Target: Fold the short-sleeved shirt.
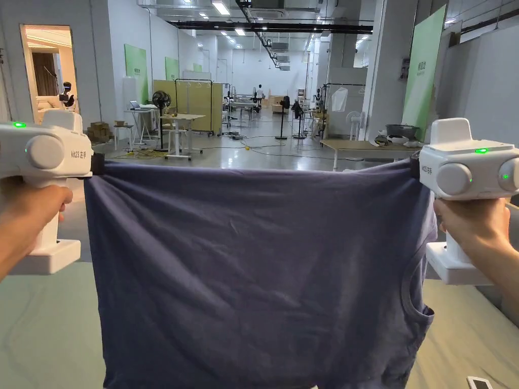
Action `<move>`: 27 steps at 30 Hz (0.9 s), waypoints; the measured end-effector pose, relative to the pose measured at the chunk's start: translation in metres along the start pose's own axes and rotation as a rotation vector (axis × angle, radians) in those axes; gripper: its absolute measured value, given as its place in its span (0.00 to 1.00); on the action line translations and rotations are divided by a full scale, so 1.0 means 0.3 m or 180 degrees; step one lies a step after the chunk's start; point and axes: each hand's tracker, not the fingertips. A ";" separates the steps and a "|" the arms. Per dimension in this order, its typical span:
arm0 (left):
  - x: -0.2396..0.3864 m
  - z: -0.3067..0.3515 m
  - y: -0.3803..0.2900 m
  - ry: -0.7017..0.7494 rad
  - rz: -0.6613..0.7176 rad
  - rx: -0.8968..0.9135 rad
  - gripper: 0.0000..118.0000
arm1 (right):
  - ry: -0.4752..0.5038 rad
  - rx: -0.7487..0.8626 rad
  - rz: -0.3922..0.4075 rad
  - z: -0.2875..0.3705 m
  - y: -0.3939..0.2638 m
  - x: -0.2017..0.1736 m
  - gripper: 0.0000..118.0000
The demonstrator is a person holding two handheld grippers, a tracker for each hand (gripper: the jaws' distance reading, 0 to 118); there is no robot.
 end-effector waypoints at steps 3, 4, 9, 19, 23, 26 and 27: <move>0.004 -0.009 0.052 0.0014 -0.0056 0.0077 0.05 | -0.0021 0.0100 0.0003 -0.015 0.046 0.000 0.03; 0.004 -0.010 0.063 0.0014 -0.0053 0.0102 0.05 | -0.0021 0.0112 -0.0014 -0.023 0.057 0.005 0.03; 0.016 -0.003 0.080 0.0021 -0.0094 0.0207 0.05 | -0.0042 0.0208 -0.0066 -0.038 0.074 0.024 0.03; 0.007 0.083 -0.212 -0.0109 0.0045 0.0014 0.05 | 0.0046 0.0021 -0.0027 0.129 -0.158 0.017 0.03; -0.009 0.178 -0.409 -0.0243 0.0184 -0.0163 0.05 | 0.0114 -0.0110 -0.0061 0.294 -0.278 0.031 0.03; -0.015 0.253 -0.537 -0.0275 0.0205 -0.0250 0.05 | 0.0131 -0.0073 0.0089 0.423 -0.356 0.029 0.03; -0.016 0.281 -0.578 -0.0260 0.0225 -0.0254 0.05 | 0.0157 -0.0088 0.0098 0.469 -0.385 0.033 0.03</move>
